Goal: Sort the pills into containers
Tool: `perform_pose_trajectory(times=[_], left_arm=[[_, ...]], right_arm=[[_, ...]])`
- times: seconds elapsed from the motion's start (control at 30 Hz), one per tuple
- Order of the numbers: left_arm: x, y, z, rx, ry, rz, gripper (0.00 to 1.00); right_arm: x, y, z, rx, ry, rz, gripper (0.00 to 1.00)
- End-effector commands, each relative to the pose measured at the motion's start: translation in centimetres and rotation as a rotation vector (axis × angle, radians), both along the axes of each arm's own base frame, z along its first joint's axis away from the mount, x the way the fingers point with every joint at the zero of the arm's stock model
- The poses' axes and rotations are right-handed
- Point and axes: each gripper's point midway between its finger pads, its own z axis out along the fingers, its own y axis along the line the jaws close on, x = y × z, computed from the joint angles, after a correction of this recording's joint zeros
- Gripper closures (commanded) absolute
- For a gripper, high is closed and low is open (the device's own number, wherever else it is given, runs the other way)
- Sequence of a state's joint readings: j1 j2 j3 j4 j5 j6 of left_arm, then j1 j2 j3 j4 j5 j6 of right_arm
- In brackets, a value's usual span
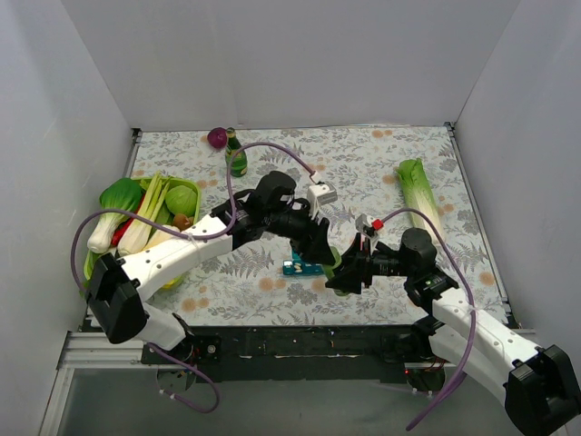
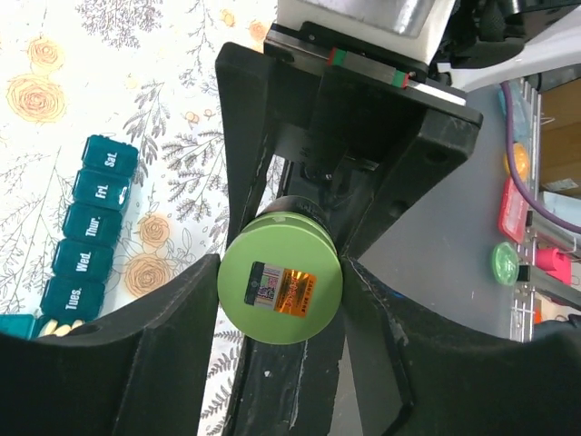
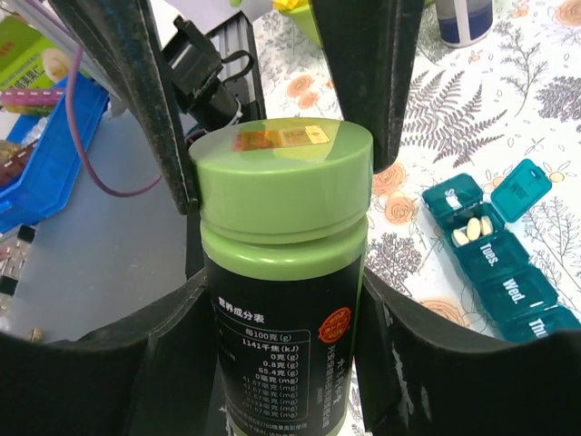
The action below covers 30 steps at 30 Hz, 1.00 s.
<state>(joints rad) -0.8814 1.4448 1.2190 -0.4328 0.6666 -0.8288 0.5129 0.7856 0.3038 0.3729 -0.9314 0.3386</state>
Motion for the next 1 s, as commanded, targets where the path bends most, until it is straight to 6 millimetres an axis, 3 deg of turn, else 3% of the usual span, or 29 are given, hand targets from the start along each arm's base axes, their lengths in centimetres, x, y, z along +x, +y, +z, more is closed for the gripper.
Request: perform_pose_trajectory(times=[0.0,0.13,0.27,0.4,0.5,0.6,0.73,0.77,0.83,0.9,0.93,0.97], left_arm=[[0.2,2.2,-0.4,0.017,0.051,0.029,0.32],[1.7,3.1,1.8,-0.062,0.047,0.13,0.02],[1.8,3.6,4.1,-0.132,0.057,0.173,0.02],[1.9,4.8,7.5,-0.246,0.081,0.273,0.02],[1.8,5.6,8.9,-0.316,0.121,0.359,0.02],[2.3,5.4,8.9,-0.311,0.191,0.413,0.02],[4.4,3.8,5.6,-0.166,0.352,0.545,0.07],[3.8,3.1,5.1,-0.142,0.359,0.544,0.09],[4.5,2.1,5.2,-0.127,0.354,0.595,0.16],[4.2,0.8,4.1,-0.074,0.374,0.615,0.16],[4.6,0.4,4.8,-0.078,0.353,0.637,0.16],[4.8,0.1,3.7,-0.038,0.342,0.67,0.17]], right_arm=[[1.1,0.5,6.5,0.162,-0.153,-0.029,0.99],[1.5,0.4,6.4,0.144,-0.189,-0.04,0.99],[1.8,0.4,6.1,0.122,-0.229,-0.047,0.99],[2.7,0.1,5.6,0.061,-0.332,-0.06,0.99],[3.6,-0.3,4.7,-0.015,-0.448,-0.07,0.99],[4.8,-0.9,3.9,-0.094,-0.553,-0.089,0.99],[5.9,-1.2,3.7,-0.153,-0.62,-0.1,0.99],[6.1,-1.3,3.5,-0.17,-0.632,-0.106,0.99],[6.6,-1.4,3.8,-0.186,-0.653,-0.118,0.99],[6.9,-1.6,3.7,-0.205,-0.669,-0.128,0.99],[6.9,-1.6,3.8,-0.207,-0.672,-0.129,0.99],[7.0,-1.7,3.8,-0.209,-0.672,-0.131,0.99]])
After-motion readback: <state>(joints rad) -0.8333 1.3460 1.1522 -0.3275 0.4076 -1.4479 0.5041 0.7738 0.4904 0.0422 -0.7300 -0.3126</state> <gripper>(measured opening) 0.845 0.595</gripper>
